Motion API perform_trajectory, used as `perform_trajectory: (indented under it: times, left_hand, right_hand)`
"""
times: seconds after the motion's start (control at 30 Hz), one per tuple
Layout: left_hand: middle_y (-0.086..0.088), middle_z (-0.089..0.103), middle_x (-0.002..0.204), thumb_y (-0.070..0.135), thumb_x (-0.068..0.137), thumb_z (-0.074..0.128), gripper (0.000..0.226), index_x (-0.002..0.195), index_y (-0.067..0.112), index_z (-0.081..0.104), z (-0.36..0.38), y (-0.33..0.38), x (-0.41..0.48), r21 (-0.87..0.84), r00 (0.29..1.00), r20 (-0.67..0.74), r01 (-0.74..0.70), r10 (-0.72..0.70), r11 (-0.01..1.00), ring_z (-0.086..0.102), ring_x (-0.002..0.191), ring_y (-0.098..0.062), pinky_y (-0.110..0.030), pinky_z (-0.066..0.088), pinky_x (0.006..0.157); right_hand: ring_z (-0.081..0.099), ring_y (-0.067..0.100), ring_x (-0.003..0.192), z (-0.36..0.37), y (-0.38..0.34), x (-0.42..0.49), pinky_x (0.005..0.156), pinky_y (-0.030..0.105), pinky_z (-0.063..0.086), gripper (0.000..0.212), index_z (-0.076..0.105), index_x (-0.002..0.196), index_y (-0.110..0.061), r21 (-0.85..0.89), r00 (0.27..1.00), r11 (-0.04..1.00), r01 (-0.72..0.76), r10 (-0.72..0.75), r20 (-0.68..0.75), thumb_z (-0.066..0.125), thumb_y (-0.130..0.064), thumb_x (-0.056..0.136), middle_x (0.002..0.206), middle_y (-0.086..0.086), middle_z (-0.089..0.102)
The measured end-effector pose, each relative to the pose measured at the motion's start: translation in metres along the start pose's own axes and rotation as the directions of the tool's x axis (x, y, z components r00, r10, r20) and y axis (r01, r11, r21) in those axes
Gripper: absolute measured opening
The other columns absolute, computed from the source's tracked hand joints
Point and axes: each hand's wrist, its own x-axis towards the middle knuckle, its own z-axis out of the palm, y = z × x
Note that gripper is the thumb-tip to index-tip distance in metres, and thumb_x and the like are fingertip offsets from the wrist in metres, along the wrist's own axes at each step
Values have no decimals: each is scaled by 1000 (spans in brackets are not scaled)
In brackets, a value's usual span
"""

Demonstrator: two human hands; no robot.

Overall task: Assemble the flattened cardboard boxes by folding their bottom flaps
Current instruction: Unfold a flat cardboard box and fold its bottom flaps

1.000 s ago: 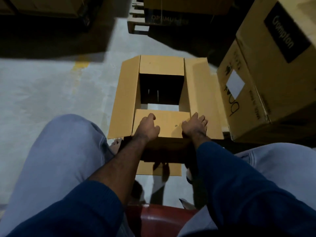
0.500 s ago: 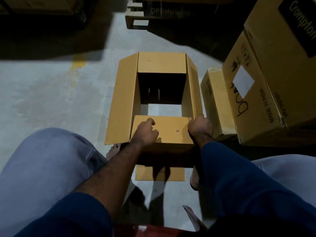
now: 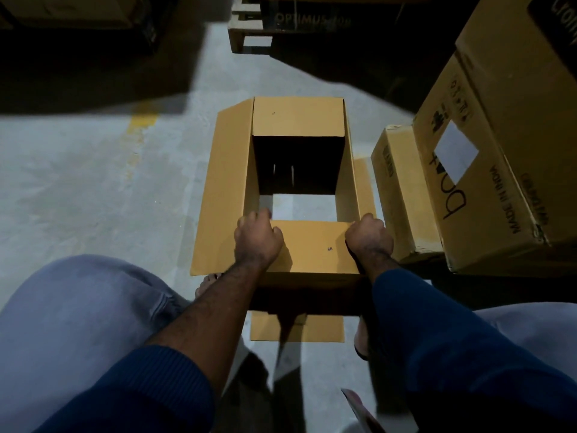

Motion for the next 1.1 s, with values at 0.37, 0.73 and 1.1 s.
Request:
perform_trajectory:
  times: [0.37, 0.73, 1.1]
  left_hand:
    - [-8, 36, 154, 14, 94, 64, 68, 153, 11, 31, 6, -21, 72, -116, 997, -38, 58, -63, 992, 43, 136, -30, -47, 42, 111]
    - [-11, 42, 153, 13, 91, 64, 69, 153, 10, 33, 26, -39, 159, -231, 992, -57, 95, -111, 968, 45, 136, -31, -41, 43, 110]
    - [-7, 58, 144, 11, 88, 56, 77, 159, 27, 31, 21, -53, 173, -209, 997, -21, 70, -76, 975, 60, 122, -32, -40, 53, 100]
  right_hand:
    - [64, 37, 105, -2, -49, 75, 84, 48, 55, 43, 49, 128, -8, 77, 998, 996, 42, -38, -53, 51, -42, 101, 121, 18, 64]
    - [65, 34, 91, 2, -59, 131, 80, 44, 59, 30, 63, 112, -4, 7, 987, 989, 150, -149, -66, 51, -30, 104, 94, 13, 58]
    - [60, 44, 112, -17, -85, 176, 84, 45, 45, 43, 52, 124, -2, 89, 989, 985, 149, -146, -39, 42, -41, 107, 124, 24, 60]
